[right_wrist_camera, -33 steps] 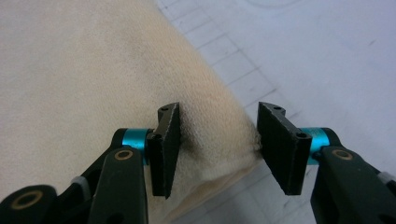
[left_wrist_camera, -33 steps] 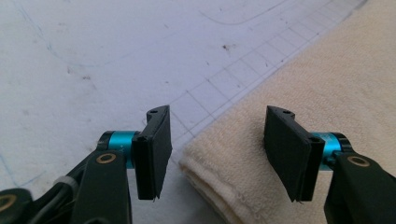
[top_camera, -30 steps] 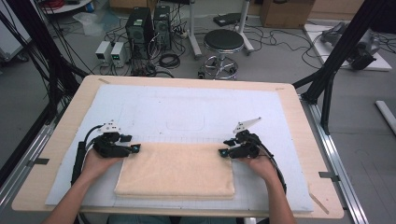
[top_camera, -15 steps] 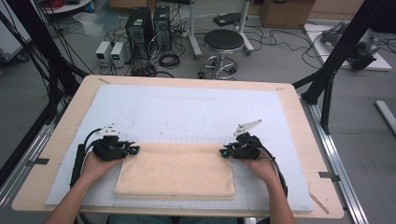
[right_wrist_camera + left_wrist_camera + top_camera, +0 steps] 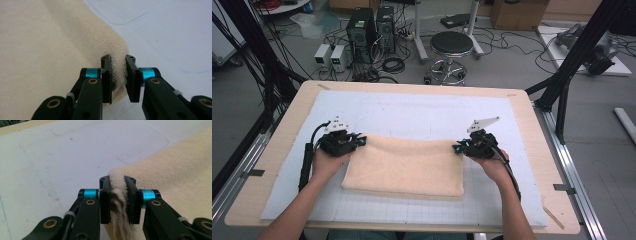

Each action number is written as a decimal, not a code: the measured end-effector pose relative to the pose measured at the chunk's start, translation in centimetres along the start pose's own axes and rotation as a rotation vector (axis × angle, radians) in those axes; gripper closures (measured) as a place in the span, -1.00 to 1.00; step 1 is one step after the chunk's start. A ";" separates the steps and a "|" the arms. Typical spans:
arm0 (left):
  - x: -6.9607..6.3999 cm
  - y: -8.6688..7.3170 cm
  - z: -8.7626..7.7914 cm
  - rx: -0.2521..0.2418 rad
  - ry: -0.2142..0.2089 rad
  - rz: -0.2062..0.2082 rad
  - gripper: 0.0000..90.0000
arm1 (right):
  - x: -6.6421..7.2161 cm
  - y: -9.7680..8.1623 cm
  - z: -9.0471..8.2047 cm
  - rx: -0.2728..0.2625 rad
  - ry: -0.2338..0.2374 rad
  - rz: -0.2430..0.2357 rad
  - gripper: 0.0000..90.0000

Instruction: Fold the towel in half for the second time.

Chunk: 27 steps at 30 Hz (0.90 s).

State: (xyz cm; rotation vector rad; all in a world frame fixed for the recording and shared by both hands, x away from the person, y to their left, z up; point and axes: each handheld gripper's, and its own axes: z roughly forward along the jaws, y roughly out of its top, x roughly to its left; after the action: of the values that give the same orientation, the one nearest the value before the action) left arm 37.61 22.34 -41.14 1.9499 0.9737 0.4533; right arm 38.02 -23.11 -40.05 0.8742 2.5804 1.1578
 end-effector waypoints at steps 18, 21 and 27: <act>3.5 2.9 4.7 0.075 0.102 -0.072 0.47 | -5.3 2.6 3.9 0.049 -0.080 0.109 0.62; 3.9 2.9 3.9 0.068 0.104 -0.081 0.37 | -5.3 2.5 3.7 0.042 -0.111 0.116 0.35; 3.1 3.1 1.2 0.045 0.066 -0.039 0.26 | -4.2 2.8 1.5 -0.011 -0.098 0.104 0.21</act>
State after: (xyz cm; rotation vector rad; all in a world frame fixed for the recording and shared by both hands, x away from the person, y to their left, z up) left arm 41.69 23.16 -39.37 1.9633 1.0703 0.4799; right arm 43.25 -23.15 -39.31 1.0466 2.4747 1.1243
